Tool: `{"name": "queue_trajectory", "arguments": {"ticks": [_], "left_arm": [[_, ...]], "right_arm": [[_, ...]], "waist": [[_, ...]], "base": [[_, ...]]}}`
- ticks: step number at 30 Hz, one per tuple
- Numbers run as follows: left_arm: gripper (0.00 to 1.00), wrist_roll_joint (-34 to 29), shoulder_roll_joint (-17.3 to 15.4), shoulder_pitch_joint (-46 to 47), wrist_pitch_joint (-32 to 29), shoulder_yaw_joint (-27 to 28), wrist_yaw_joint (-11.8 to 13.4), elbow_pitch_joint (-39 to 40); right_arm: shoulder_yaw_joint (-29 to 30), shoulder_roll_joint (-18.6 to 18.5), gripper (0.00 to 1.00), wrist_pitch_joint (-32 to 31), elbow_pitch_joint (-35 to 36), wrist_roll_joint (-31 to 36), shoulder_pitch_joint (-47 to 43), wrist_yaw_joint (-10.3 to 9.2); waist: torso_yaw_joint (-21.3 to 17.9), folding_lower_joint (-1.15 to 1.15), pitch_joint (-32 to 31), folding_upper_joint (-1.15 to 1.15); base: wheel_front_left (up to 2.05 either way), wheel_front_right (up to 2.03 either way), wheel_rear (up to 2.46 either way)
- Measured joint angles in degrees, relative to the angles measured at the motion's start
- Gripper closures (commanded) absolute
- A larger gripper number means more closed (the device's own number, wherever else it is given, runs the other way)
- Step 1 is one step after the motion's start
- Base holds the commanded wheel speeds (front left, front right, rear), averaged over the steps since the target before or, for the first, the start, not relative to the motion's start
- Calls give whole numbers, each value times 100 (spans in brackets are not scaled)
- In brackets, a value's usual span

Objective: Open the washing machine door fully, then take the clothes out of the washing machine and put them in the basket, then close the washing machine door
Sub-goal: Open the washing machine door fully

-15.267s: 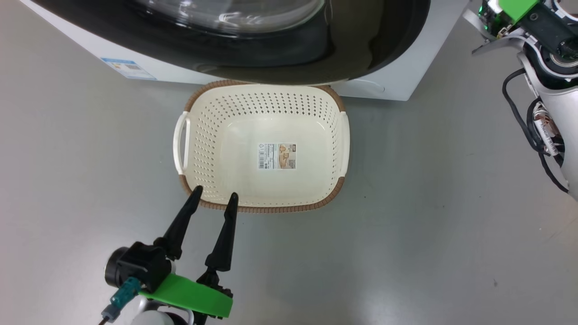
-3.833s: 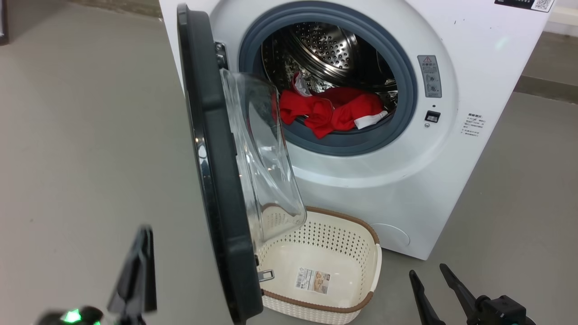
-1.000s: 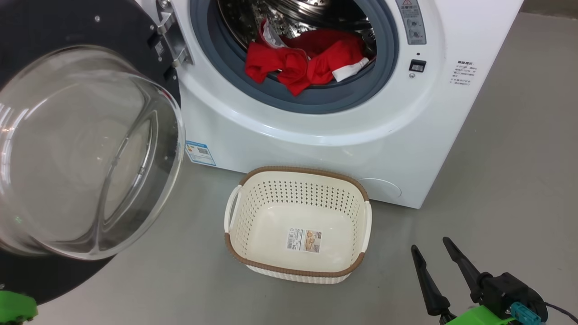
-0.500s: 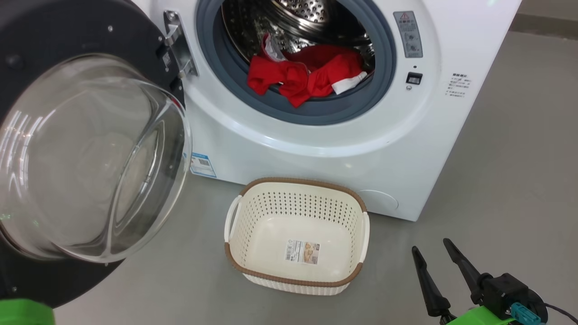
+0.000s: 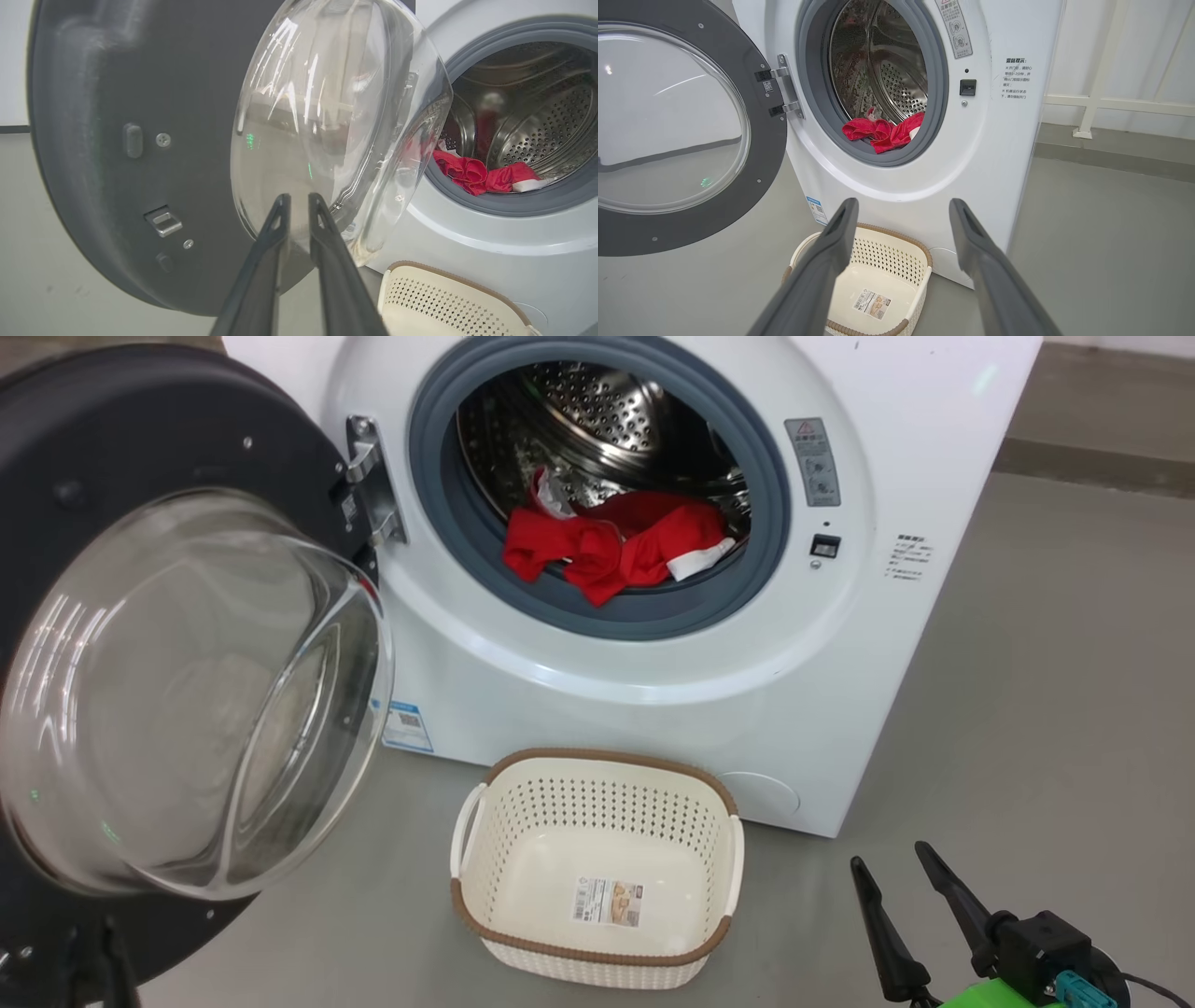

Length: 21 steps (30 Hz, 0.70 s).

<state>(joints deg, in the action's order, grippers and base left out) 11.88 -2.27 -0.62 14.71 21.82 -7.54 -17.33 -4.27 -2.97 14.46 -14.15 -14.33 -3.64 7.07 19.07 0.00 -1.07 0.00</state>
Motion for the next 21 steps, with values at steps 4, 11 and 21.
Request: {"name": "queue_trajectory", "arguments": {"ticks": [4, 11, 21], "left_arm": [[0, 82, 5, -210, 0, -209, 0, 141], [0, 248, 5, -325, 0, -699, 0, 432], [0, 339, -10, -453, 0, -1505, 0, 777]], "right_arm": [[-1, 7, 0, 0, 3, -29, -6, 0], [127, 8, 0, 0, 27, -30, -87, 0], [333, 5, 0, 0, 44, -55, -88, 0]], "waist": [[-130, 0, -76, 0], [-414, 0, -91, 0], [-850, 0, -15, 0]], "base": [[0, 0, 0], [0, 0, 0], [0, 0, 0]]}}
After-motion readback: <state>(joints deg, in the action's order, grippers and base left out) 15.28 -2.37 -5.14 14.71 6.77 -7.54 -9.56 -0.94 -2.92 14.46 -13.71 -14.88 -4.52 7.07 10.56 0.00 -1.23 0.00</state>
